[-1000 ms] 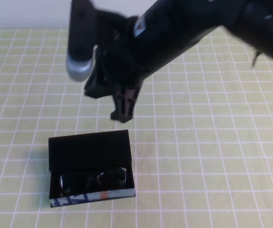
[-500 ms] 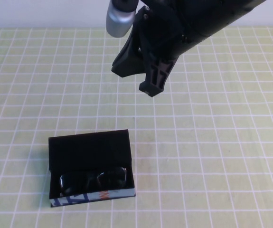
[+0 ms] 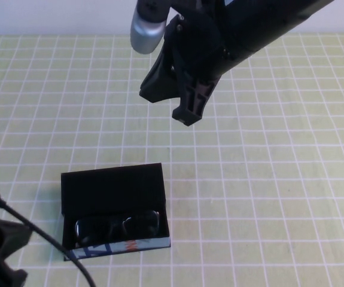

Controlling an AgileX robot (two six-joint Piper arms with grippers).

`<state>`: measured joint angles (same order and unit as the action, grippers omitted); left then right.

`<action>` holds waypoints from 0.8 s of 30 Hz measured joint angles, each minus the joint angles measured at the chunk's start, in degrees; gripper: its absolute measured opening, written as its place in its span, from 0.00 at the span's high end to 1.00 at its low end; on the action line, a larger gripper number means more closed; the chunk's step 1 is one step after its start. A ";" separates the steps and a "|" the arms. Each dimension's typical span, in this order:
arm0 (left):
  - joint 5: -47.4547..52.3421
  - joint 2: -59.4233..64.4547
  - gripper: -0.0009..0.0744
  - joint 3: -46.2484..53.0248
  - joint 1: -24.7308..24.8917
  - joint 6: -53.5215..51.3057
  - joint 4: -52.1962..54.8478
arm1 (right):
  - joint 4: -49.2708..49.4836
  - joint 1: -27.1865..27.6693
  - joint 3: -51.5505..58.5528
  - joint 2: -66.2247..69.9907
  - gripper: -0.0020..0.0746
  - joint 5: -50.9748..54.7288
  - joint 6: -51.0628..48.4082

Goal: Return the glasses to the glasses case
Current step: Close the glasses case

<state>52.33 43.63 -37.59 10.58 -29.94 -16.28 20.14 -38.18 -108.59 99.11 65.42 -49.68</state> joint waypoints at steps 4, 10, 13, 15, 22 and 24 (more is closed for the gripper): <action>-4.87 3.92 0.99 0.00 0.26 -9.06 -19.50 | -0.39 0.39 0.00 2.58 0.99 0.00 -0.10; -6.78 9.98 0.99 -0.08 0.26 -16.36 -33.91 | 2.44 2.80 2.32 6.78 0.99 -2.77 2.44; -4.73 14.30 0.99 -0.08 1.09 -20.31 -34.69 | 6.67 4.64 2.51 9.38 0.99 -4.04 3.90; -5.63 17.37 0.99 0.61 2.91 -21.27 -33.31 | 10.38 5.82 2.60 10.94 0.99 -4.61 4.12; -20.86 19.39 0.99 4.98 17.82 -5.21 -11.16 | 15.90 9.73 2.74 14.74 0.99 -5.44 4.31; -24.14 19.39 0.99 5.55 21.69 0.98 -6.00 | 16.51 10.51 2.74 15.21 0.99 -6.12 4.31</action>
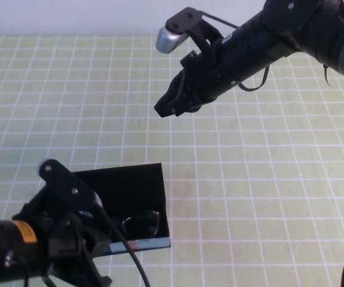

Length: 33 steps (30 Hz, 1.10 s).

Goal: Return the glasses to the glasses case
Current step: Close the glasses case

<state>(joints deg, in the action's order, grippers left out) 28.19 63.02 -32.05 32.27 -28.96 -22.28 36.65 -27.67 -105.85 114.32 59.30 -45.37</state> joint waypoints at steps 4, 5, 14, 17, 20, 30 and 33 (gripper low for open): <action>-6.82 1.29 0.99 2.10 6.04 6.77 2.72 | 2.03 0.95 0.00 1.43 0.99 -1.60 0.00; -8.38 1.88 0.99 2.77 7.03 7.85 2.85 | 2.42 1.05 0.00 2.05 0.99 -1.90 0.00; -20.61 9.77 0.99 7.14 8.20 12.83 3.30 | 6.92 1.52 0.00 9.45 0.99 -3.53 0.47; -22.53 12.30 0.99 7.14 8.20 13.07 3.30 | 7.21 2.18 0.00 11.78 0.99 -4.06 1.00; -23.48 15.03 0.99 7.14 8.20 13.07 3.30 | 7.21 2.57 0.00 13.52 0.99 -4.14 1.10; -26.72 18.58 0.99 7.14 8.20 13.07 3.30 | 11.94 2.57 0.00 18.17 1.00 -0.31 -1.38; -27.36 18.71 0.99 7.14 8.20 13.10 3.30 | 14.40 2.57 0.00 18.40 1.00 1.38 -3.39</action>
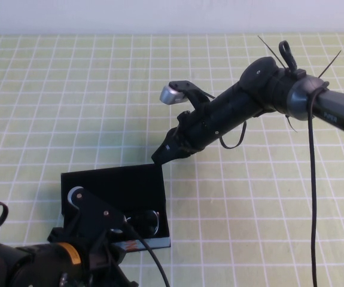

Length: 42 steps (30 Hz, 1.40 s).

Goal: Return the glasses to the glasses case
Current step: Close the glasses case

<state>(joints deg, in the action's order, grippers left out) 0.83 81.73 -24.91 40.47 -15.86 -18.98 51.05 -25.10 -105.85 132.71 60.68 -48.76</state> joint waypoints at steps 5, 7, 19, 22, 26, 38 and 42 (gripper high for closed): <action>0.02 0.00 0.99 0.00 0.00 0.00 0.00 | 2.30 0.00 0.00 0.00 1.00 4.99 -3.33; 0.02 0.00 0.99 0.00 0.00 0.00 0.00 | 3.36 0.00 0.00 0.00 1.00 6.69 -4.39; 0.02 0.00 0.99 0.00 0.00 0.00 0.00 | 2.07 -2.32 0.00 -2.69 1.00 7.37 -4.02; 0.02 0.00 0.99 0.00 0.00 0.00 0.00 | 1.14 -3.87 0.00 -4.30 1.00 7.71 -2.79; 0.02 0.00 0.99 0.00 0.00 0.00 0.00 | -2.97 -6.98 0.00 -5.14 1.00 7.82 -0.42; 5.41 -0.60 0.99 -0.12 0.00 -0.96 0.12 | -6.18 -11.72 5.84 -5.23 1.00 8.15 1.14; 15.85 -3.19 0.99 -2.67 0.00 -4.00 2.30 | -6.32 -11.72 6.30 -5.59 1.00 8.04 1.42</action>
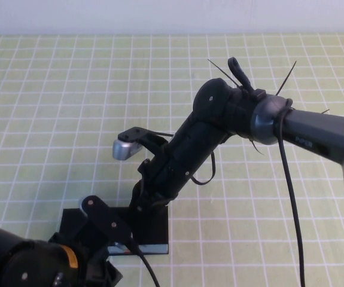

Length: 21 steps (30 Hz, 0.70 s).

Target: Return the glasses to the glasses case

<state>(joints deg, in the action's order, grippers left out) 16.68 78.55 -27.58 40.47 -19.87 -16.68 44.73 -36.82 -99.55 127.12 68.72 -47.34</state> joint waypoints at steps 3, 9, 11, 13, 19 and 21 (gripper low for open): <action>11.44 -2.70 0.99 -4.75 0.00 -0.73 4.48 | -0.38 0.00 0.00 0.00 1.00 0.00 0.12; 36.85 -9.03 0.99 -15.40 0.00 -0.32 17.14 | -8.30 0.00 -0.24 -2.81 1.00 0.10 1.74; 46.14 -11.42 0.99 -19.35 0.00 0.27 21.55 | -13.40 0.00 -0.80 -5.04 1.00 0.18 4.21; 50.53 -13.85 0.99 -22.71 0.03 2.13 25.30 | -18.27 0.00 -1.21 -7.65 1.00 0.22 7.62; 53.35 -25.37 0.99 -31.16 0.03 13.41 31.61 | -23.31 2.26 -1.48 -18.23 1.00 1.05 17.15; 52.43 -29.99 0.99 -32.04 0.03 15.28 29.91 | -24.25 4.06 -1.48 -22.03 1.00 1.30 19.48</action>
<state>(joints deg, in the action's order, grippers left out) 69.11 48.55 -59.62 40.50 -4.59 13.23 20.48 -32.76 -101.02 105.09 70.02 -27.86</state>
